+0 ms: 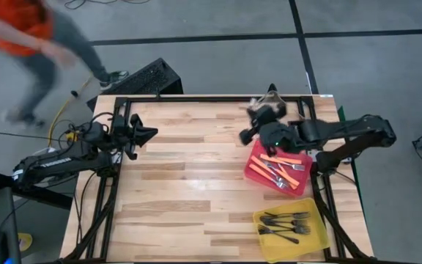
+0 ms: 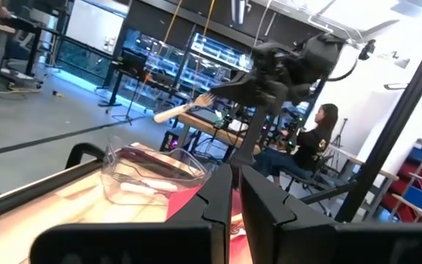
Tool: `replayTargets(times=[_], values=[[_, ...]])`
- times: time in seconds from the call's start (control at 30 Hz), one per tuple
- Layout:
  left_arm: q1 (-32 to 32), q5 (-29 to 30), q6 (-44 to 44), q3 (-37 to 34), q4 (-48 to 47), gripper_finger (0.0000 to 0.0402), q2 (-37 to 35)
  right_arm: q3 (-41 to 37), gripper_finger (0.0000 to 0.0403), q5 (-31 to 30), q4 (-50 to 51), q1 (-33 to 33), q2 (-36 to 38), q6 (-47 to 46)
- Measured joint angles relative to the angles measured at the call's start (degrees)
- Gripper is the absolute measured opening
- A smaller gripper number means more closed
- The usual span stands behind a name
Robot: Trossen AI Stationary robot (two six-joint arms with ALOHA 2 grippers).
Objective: Sort silverware by color (type)
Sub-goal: Put the white fork into the transparent bin
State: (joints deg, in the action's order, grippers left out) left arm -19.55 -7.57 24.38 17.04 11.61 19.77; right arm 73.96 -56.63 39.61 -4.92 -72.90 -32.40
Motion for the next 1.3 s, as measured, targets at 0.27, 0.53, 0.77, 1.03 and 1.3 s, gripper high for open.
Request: replayTargets(times=[0.27,0.53,0.77,1.03,1.3], values=[[0.00,0.97,0.34,0.00,-0.11,0.0013,0.07,-0.01,0.0018,10.35,19.57,12.06,1.17,-20.17],[-0.02,5.49,1.39,0.00,-0.71,0.0013,0.09,0.00,0.0018,20.85,23.72,24.06,-0.58,-23.29],[0.00,5.41,1.40,0.00,-2.05,0.0013,0.09,-0.03,0.0018,25.35,27.28,32.73,-2.68,-21.99],[0.00,5.00,1.39,0.00,-2.05,0.0013,0.09,-0.01,0.0018,30.66,26.70,39.16,-9.77,-18.00],[0.00,4.95,1.38,0.00,-2.81,0.0013,0.09,-0.01,0.0018,39.01,22.00,47.28,-15.31,-11.34]])
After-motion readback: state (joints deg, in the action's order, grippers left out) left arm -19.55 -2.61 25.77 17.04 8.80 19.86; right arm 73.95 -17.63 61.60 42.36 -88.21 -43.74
